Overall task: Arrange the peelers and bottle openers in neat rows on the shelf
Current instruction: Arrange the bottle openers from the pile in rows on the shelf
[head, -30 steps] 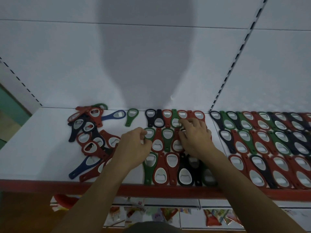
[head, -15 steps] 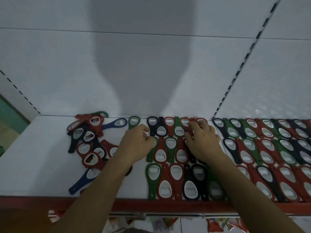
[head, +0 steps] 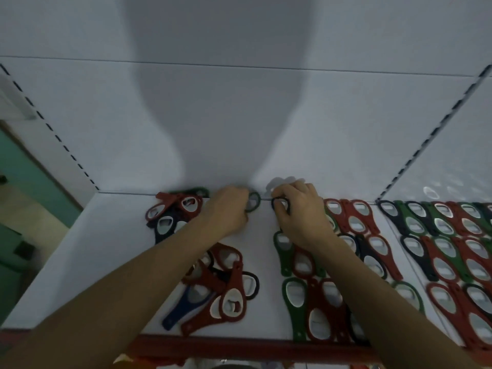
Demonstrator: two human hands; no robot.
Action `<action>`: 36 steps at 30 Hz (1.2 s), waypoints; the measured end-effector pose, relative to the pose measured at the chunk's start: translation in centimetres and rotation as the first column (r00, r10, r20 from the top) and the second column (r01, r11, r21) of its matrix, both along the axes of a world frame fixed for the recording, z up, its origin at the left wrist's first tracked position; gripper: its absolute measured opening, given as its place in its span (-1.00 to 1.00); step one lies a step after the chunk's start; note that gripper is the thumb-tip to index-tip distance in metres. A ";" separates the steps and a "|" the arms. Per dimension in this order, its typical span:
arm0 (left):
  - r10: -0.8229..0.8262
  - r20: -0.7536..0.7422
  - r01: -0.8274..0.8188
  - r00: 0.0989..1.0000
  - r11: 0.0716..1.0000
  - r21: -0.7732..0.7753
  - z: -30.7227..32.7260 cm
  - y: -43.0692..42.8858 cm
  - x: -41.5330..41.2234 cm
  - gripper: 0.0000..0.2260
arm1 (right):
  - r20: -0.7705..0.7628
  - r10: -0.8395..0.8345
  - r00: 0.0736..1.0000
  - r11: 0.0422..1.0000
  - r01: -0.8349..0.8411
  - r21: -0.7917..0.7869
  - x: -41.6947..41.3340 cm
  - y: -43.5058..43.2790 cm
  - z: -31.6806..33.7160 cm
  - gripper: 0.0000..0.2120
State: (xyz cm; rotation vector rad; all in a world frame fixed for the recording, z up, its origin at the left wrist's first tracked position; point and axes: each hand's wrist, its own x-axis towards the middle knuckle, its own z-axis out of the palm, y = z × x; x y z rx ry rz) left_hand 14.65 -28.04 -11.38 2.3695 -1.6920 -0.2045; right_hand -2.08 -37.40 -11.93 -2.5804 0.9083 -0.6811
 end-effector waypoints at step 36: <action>-0.375 -0.055 0.355 0.925 0.908 -0.224 -0.8 2.1 4.6 -0.64 | -0.209 0.040 0.977 0.997 -0.025 0.074 -1.9 2.0 -0.2 -0.67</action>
